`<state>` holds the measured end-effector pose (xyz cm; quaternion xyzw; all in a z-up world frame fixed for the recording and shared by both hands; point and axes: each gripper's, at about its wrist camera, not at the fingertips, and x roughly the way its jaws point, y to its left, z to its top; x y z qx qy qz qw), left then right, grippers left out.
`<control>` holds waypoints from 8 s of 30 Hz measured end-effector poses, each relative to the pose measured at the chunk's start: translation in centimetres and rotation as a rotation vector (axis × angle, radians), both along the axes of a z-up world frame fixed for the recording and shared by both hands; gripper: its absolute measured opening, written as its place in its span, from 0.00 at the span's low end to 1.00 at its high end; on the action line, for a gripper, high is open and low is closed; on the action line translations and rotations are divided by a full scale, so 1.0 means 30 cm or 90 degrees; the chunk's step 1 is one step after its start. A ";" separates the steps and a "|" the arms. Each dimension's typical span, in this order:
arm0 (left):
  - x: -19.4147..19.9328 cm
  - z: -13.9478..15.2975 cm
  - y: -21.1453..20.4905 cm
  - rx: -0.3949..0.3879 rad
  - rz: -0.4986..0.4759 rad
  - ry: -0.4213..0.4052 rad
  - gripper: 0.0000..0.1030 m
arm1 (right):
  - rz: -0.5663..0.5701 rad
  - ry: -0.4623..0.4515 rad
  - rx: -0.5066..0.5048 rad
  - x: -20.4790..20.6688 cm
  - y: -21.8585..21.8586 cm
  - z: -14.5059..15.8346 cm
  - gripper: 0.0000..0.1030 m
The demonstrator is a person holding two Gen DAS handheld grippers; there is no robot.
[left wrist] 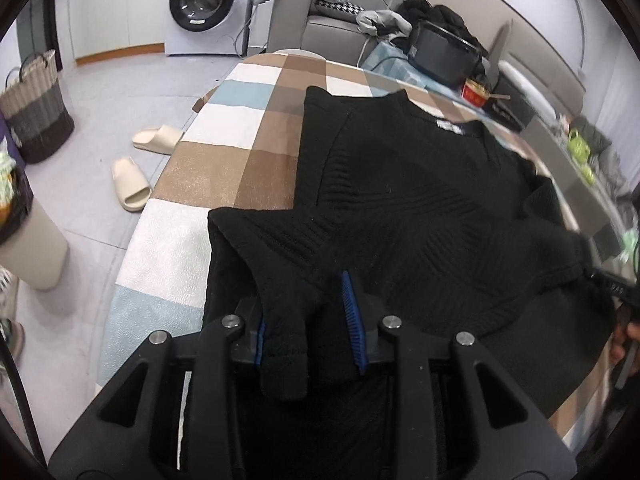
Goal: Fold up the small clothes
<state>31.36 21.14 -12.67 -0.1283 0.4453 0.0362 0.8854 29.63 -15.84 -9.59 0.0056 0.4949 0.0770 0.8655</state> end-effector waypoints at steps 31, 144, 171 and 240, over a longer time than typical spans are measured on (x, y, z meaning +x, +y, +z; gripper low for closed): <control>-0.267 0.124 0.064 -0.043 -0.030 -0.018 0.28 | 0.022 -0.048 0.069 0.031 -0.034 0.126 0.43; 0.335 0.114 0.294 -0.147 0.149 -0.058 0.55 | -0.202 -0.125 0.257 0.376 -0.263 0.177 0.37; 0.108 0.090 0.049 -0.147 -0.035 0.018 0.56 | -0.117 -0.145 0.405 0.460 -0.061 0.131 0.57; -0.033 0.047 0.051 0.028 -0.018 0.019 0.64 | -0.011 -0.061 0.043 0.062 -0.060 0.023 0.60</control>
